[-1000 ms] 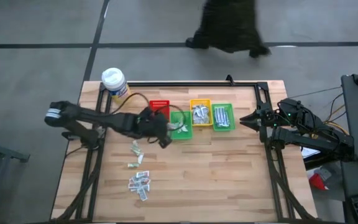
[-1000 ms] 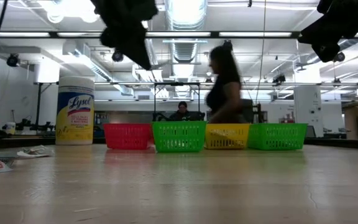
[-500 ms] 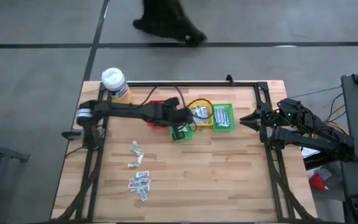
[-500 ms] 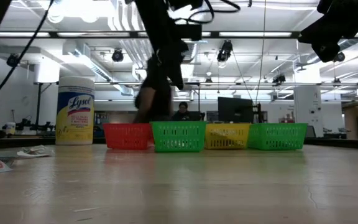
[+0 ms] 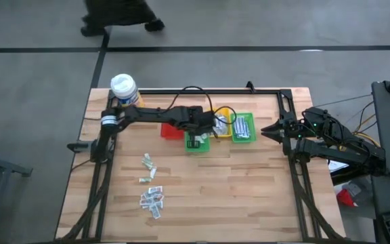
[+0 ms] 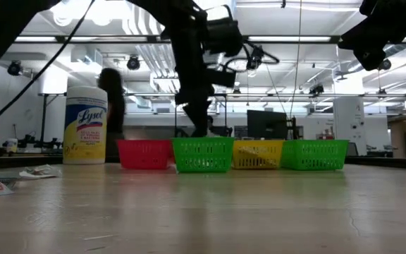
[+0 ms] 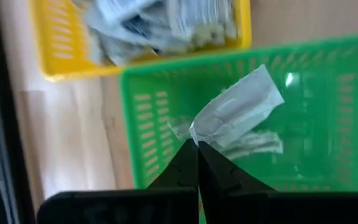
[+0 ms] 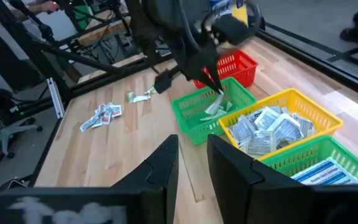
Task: Pick & Place First Aid Supplies
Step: Put the bandage into the left green basket
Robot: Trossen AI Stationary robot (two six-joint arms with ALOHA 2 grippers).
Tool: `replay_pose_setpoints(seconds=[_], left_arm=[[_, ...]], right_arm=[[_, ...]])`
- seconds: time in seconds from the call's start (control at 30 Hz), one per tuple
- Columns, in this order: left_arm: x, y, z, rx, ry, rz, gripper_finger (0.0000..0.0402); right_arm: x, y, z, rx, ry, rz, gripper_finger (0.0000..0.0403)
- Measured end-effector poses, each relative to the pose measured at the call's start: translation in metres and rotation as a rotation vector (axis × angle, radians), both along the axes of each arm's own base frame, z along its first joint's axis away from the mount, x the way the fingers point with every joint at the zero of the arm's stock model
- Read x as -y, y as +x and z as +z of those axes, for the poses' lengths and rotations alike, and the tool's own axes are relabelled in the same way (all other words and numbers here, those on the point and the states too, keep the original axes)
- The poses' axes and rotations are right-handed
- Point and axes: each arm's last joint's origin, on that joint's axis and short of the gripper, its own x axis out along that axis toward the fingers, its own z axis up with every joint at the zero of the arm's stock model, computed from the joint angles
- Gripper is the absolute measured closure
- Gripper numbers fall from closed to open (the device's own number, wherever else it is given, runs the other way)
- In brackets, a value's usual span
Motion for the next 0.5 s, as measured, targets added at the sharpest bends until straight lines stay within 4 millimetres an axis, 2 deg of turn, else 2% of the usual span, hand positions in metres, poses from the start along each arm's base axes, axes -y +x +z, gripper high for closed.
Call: replay_pose_setpoints(seconds=[0.3, 0.5], left_arm=[[-0.003, 0.001, -0.021, -0.104, -0.017, -0.046, 0.0401], [-0.003, 0.002, -0.024, -0.11, -0.028, -0.05, 0.0402]], right_arm=[[0.0, 0.0, 0.0, 0.0, 0.0, 0.0, 0.0335], [0.0, 0.0, 0.0, 0.0, 0.0, 0.0, 0.0325]])
